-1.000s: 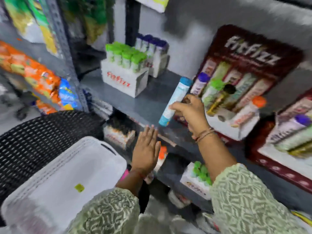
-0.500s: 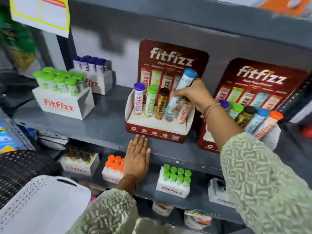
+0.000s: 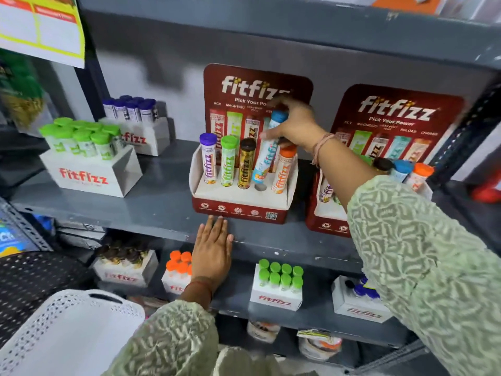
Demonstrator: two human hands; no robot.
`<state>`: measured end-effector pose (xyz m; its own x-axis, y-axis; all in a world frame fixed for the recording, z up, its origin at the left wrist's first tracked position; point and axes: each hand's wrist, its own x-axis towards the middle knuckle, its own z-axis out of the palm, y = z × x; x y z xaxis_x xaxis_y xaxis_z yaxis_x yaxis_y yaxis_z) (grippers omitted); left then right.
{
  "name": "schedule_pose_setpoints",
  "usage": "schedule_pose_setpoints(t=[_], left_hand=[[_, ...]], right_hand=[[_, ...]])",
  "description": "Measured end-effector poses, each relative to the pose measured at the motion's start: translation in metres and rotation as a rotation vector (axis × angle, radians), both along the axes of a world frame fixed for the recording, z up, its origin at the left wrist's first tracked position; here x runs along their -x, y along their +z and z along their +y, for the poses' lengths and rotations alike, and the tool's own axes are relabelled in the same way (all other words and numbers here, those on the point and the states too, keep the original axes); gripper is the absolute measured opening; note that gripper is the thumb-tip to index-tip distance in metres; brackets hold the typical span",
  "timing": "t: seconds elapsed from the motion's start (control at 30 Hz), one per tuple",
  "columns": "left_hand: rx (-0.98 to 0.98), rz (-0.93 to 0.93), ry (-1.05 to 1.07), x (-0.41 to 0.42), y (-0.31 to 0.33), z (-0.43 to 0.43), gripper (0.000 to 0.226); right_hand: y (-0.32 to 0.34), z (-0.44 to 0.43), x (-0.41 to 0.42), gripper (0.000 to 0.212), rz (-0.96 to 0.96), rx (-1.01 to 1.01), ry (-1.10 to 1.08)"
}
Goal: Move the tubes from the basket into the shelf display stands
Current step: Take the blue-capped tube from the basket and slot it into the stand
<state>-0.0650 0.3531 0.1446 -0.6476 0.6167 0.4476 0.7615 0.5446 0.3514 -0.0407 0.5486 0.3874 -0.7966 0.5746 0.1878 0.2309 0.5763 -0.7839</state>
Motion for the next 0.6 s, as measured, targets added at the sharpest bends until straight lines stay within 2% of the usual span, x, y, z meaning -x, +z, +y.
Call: schedule_pose_setpoints(t=[0.1,0.17,0.27,0.6], left_hand=[[0.016,-0.004,-0.006,0.0,0.001,-0.001,0.071],[0.023,0.001,-0.014,0.001,0.002,-0.001,0.072],[0.033,0.003,-0.019,0.0,0.003,-0.001,0.071],[0.083,-0.026,-0.023,0.001,0.003,-0.002,0.071]], right_hand=[[0.001,0.0,0.001,0.063,-0.097,-0.273,0.007],[0.005,0.002,0.002,0.061,-0.201,-0.368,-0.007],[0.005,0.005,0.006,0.058,-0.293,-0.4,-0.032],[-0.013,-0.001,0.01,0.056,-0.239,-0.423,-0.059]])
